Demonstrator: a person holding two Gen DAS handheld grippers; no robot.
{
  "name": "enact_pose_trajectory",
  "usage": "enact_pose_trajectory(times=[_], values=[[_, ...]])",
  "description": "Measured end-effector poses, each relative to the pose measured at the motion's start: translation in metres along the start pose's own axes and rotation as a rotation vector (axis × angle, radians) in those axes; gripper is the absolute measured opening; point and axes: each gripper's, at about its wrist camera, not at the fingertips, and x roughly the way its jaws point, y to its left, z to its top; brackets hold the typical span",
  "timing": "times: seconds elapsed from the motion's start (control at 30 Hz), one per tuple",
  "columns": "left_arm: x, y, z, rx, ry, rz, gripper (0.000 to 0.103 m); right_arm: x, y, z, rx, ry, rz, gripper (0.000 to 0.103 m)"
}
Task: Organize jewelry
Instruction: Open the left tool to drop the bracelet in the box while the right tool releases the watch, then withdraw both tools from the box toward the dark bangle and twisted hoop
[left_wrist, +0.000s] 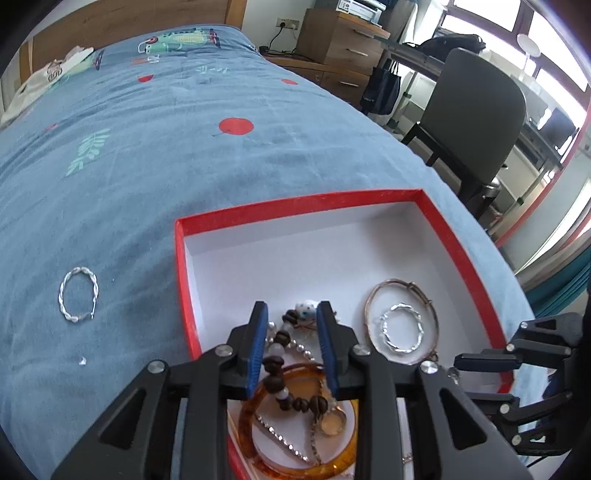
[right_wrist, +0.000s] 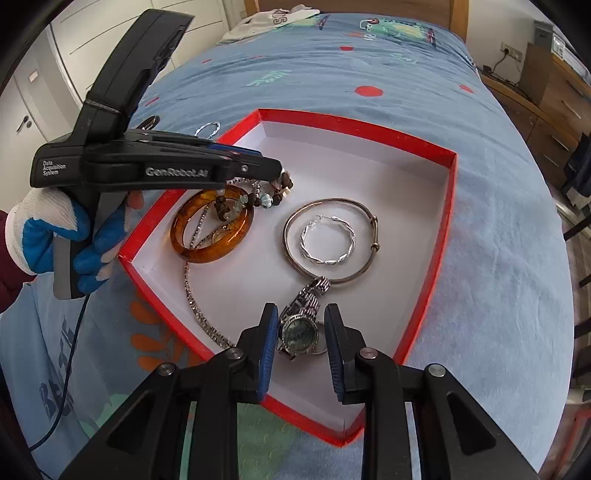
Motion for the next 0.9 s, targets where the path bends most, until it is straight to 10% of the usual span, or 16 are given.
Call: enact_pose_trajectory(times=[0.43, 0.9], values=[[-0.090, -0.008, -0.017, 0.030, -0.055, 0.009, 0.033, -0.070, 0.015, -0.011, 0.058, -0.081, -0.069, 0.035], [-0.268, 0.021, -0.112, -0.036, -0.184, 0.226, 0.038, -0.177, 0.115, -0.041, 0.081, -0.249, -0.089, 0.046]])
